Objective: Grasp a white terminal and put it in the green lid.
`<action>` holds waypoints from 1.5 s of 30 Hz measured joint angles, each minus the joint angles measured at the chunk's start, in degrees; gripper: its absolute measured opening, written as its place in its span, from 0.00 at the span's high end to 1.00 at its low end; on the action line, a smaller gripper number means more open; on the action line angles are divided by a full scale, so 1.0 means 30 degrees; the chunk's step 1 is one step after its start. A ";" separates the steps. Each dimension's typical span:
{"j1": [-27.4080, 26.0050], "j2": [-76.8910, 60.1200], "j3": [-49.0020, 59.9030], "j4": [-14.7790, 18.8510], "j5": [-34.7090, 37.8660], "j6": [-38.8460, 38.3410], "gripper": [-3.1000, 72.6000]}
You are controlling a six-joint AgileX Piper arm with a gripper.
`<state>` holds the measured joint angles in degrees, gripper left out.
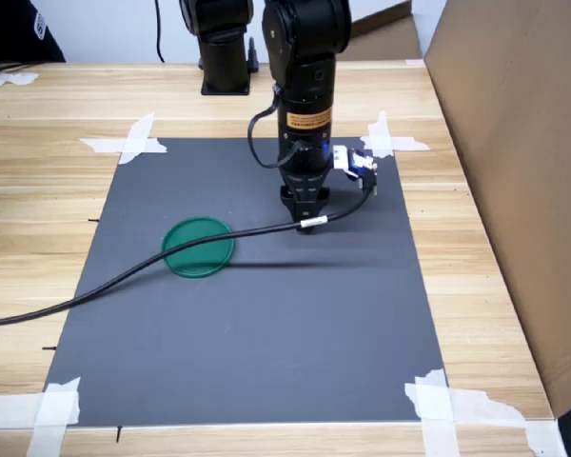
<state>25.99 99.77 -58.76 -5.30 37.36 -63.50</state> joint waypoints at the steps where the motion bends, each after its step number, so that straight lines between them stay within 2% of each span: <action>1: 0.0000 0.0000 0.0000 0.0038 0.0005 0.0352 0.35; 13: 0.0000 0.0057 0.0000 -0.0021 0.0100 0.0909 0.42; 19: 0.0000 0.0395 -0.0132 -0.0450 -0.0138 0.1828 0.42; 29: 0.0000 0.0589 -0.0371 -0.0470 -0.0270 0.2069 0.42; 37: 0.0000 0.0607 -0.0371 -0.0576 -0.0216 0.3557 0.43; 41: 0.0000 0.0608 -0.0371 -0.0595 -0.0105 0.4004 0.52; 45: 0.0000 0.0608 -0.0386 -0.0595 -0.0089 0.4105 0.54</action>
<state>25.99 101.60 -59.92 -7.08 37.10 -51.19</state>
